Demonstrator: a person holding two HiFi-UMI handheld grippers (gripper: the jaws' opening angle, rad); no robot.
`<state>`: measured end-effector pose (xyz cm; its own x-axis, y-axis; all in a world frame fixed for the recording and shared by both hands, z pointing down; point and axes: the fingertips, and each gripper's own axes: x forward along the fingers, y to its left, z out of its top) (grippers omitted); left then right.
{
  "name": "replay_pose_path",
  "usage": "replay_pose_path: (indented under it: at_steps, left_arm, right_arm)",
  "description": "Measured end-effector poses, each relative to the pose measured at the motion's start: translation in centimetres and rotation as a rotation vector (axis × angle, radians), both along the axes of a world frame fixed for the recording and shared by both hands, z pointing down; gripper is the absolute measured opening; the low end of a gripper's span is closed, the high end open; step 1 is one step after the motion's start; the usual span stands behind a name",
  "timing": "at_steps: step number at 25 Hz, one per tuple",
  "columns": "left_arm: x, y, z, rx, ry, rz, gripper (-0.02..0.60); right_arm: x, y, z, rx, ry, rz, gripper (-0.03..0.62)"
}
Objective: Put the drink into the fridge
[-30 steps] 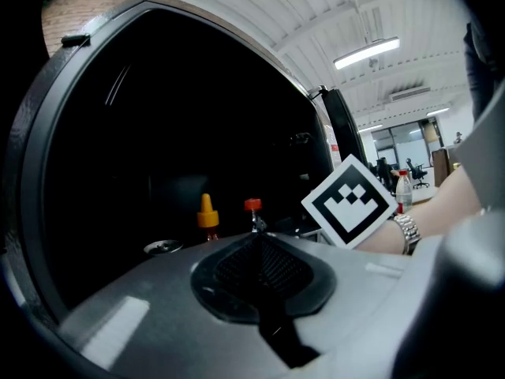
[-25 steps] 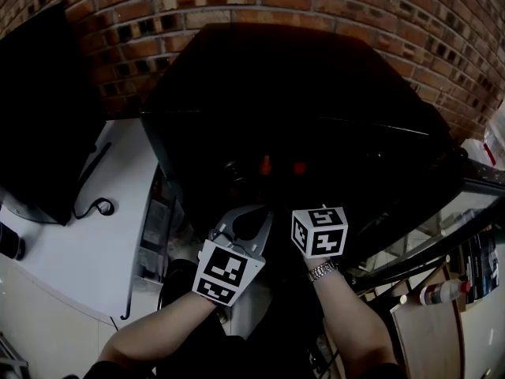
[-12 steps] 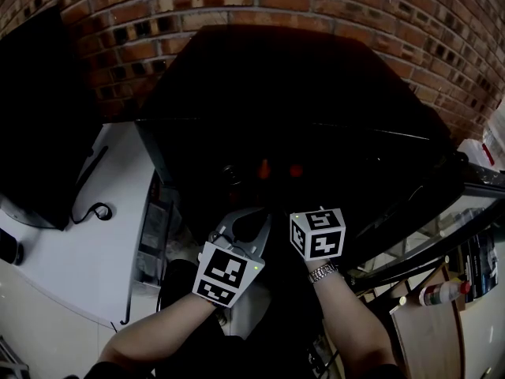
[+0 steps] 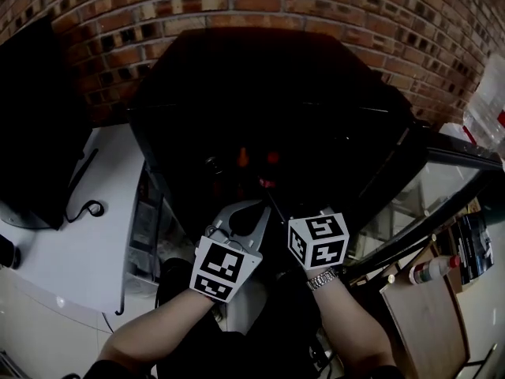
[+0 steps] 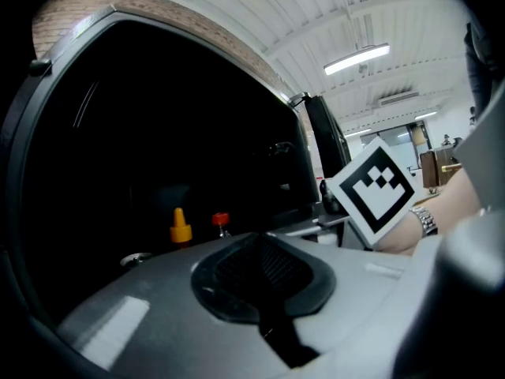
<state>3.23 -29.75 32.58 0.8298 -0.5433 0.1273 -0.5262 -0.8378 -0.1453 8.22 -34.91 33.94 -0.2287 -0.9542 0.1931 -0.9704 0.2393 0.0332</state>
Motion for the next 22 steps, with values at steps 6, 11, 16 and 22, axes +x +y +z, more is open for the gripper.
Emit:
replay_pose_path:
  at_steps: [6, 11, 16, 22]
  left_arm:
    - [2.2, 3.7, -1.4, 0.02, 0.02, 0.056, 0.004]
    - [4.4, 7.3, -1.5, 0.03, 0.018, 0.123, 0.004]
    - [6.9, 10.8, -2.0, 0.036, 0.021, 0.195, 0.004]
    - [11.2, 16.5, -1.3, 0.011, 0.036, 0.295, 0.004]
  right_arm:
    - [1.6, 5.8, -2.0, 0.043, -0.011, 0.044, 0.295]
    - [3.9, 10.6, -2.7, 0.068, 0.006, 0.115, 0.281]
    - [6.4, 15.8, -3.4, 0.081, 0.013, 0.194, 0.281]
    - [10.6, 22.8, -2.7, 0.065, 0.04, 0.316, 0.281]
